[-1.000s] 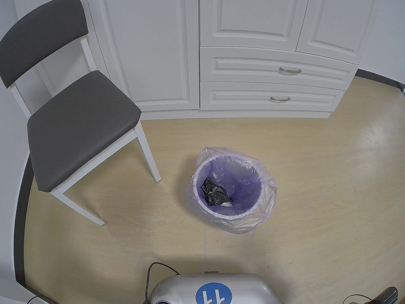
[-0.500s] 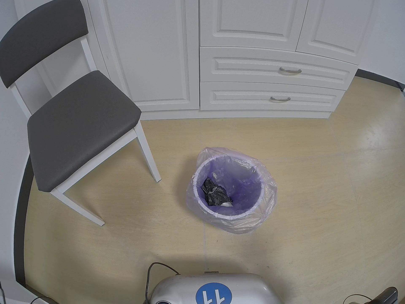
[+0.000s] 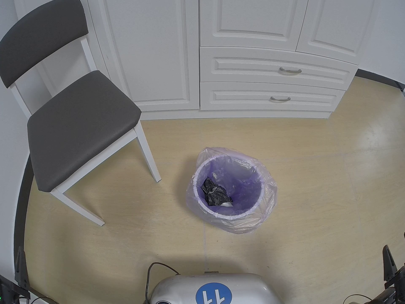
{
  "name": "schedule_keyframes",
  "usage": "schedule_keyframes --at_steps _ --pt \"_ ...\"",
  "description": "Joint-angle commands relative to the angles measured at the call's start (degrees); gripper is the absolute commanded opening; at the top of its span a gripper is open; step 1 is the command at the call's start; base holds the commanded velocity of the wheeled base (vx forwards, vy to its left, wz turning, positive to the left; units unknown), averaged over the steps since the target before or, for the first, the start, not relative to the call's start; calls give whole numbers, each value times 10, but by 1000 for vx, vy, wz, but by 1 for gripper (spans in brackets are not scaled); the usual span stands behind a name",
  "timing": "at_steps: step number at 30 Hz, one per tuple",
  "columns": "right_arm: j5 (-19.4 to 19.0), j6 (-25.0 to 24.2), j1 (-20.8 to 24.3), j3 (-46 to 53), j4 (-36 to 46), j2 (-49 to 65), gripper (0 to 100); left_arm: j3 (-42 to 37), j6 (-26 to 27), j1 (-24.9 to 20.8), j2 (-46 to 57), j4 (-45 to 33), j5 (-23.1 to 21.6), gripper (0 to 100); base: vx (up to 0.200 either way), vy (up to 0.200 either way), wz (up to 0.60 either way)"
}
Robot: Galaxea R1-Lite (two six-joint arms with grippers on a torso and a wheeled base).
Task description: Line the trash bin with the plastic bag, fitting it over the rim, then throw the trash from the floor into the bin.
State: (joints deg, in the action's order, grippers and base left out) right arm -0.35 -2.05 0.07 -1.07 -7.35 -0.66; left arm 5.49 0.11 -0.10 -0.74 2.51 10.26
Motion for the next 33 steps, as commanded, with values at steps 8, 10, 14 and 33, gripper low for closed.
schedule_keyframes --at_steps 8,10,14,33 --pt "-15 0 -1 11 31 7 100 -54 2 0 6 14 -27 100 0 0 0" --pt "-28 1 -1 11 32 7 100 -54 1 0 6 14 -39 100 0 0 0" --pt "-51 3 -1 11 35 7 100 -54 0 0 6 13 -48 100 0 0 0" --pt "-81 5 -1 11 37 7 100 -54 3 1 7 -26 -96 100 0 0 0"
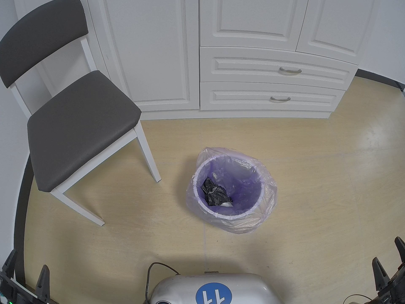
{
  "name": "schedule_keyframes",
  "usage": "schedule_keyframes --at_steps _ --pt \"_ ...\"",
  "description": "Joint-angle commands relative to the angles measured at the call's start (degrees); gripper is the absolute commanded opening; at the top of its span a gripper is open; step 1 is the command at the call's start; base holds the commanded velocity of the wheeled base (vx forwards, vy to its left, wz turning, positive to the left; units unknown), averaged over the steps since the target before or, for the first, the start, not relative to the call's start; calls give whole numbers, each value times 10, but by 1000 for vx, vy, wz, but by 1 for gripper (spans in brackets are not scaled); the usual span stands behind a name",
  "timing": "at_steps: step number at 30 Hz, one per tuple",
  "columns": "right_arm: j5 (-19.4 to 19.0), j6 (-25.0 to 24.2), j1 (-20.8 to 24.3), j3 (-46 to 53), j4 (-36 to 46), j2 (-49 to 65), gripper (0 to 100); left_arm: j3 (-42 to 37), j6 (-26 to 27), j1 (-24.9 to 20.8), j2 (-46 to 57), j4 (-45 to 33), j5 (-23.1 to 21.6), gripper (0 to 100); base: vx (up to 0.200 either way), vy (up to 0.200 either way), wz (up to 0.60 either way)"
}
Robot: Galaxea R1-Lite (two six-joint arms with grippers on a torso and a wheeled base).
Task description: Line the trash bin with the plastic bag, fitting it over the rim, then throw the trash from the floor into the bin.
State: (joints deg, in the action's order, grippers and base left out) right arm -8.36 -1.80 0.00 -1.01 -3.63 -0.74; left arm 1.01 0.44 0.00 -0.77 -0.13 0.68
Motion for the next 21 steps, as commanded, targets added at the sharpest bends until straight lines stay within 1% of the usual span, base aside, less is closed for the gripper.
schedule_keyframes --at_steps 1,4,6,8,9,10,12,14,21 --pt "-1 3 0 10 0 7 100 -9 0 0 6 0 0 100 0 0 0" --pt "-2 19 0 10 2 7 100 -10 0 0 7 1 0 100 0 0 0" --pt "10 22 0 10 6 7 100 -9 0 0 6 1 0 100 0 0 0" --pt "12 22 0 10 6 7 100 -9 0 0 6 1 0 100 0 0 0" --pt "47 23 0 10 6 7 100 -10 0 0 7 1 0 100 0 0 0" --pt "71 26 0 10 10 7 100 -10 0 0 7 1 0 100 0 0 0" --pt "98 20 0 10 29 7 100 -10 0 0 6 1 0 100 0 0 0" --pt "98 12 0 9 35 7 100 -10 0 0 6 1 0 100 0 0 0" --pt "96 15 0 10 33 7 100 -10 2 0 7 1 0 100 0 0 0"
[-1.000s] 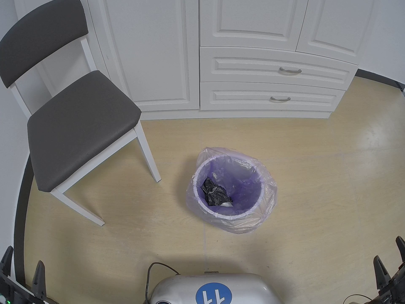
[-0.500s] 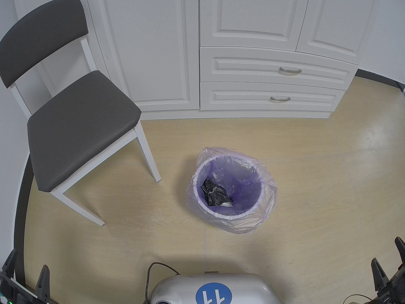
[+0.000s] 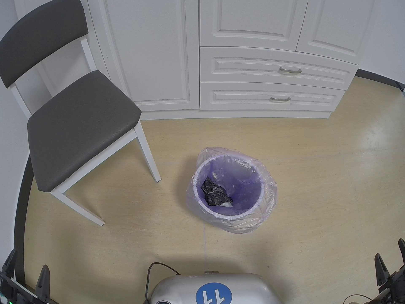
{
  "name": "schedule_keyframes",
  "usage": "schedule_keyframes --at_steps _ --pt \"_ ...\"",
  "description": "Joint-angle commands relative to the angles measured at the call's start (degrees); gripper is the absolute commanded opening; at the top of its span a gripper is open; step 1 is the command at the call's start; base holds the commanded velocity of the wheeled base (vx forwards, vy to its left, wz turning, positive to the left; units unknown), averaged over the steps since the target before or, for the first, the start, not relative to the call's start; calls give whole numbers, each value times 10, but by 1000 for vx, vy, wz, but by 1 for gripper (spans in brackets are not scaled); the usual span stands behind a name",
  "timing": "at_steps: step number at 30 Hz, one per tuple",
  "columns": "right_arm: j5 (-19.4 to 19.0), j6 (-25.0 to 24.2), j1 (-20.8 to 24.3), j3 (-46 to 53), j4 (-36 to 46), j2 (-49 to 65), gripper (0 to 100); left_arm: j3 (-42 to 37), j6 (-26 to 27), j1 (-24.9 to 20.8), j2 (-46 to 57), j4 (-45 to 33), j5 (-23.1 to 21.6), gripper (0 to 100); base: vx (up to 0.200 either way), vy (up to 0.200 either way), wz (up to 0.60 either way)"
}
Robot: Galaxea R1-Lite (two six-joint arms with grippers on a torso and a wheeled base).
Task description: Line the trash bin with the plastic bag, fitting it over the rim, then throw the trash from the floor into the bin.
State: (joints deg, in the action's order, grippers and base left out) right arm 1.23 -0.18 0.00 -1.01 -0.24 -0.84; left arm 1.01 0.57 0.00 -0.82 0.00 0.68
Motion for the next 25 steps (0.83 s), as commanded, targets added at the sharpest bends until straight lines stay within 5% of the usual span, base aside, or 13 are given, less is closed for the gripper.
schedule_keyframes --at_steps 1,25 --pt "0 -3 0 10 -1 8 100 -10 0 0 7 0 0 100 0 0 0" --pt "0 -6 1 10 -2 8 100 -10 -1 0 7 0 -1 100 0 0 0"
